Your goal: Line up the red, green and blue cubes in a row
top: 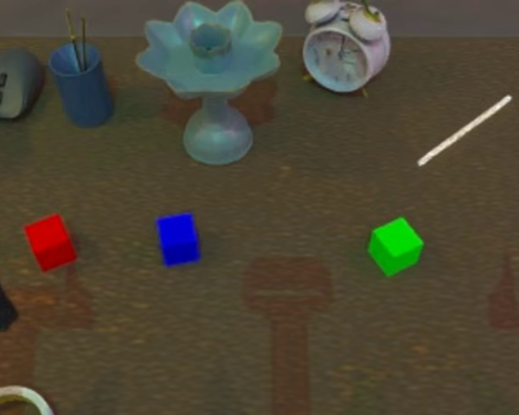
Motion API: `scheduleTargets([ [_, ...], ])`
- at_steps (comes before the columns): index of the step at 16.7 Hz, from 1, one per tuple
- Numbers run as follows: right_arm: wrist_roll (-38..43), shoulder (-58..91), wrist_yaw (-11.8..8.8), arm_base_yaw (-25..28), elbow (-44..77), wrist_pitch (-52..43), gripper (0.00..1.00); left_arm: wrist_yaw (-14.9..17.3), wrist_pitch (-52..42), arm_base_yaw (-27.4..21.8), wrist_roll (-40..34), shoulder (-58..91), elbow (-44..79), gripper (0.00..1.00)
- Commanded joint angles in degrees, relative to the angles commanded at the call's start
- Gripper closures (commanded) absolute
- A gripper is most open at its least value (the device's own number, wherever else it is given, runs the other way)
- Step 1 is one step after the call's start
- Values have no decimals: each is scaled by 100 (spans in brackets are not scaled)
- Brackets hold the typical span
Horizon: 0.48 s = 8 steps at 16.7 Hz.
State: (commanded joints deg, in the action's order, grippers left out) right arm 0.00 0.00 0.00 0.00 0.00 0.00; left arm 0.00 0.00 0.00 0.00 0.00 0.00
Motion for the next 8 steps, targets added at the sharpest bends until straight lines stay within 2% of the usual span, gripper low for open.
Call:
scheduleTargets([
  [4, 0, 0, 0, 0, 0, 0, 0, -10, -106, 2, 113, 175, 173, 0],
  [8, 0, 0, 0, 0, 0, 0, 0, -30, -763, -22, 767, 1262, 1134, 0],
])
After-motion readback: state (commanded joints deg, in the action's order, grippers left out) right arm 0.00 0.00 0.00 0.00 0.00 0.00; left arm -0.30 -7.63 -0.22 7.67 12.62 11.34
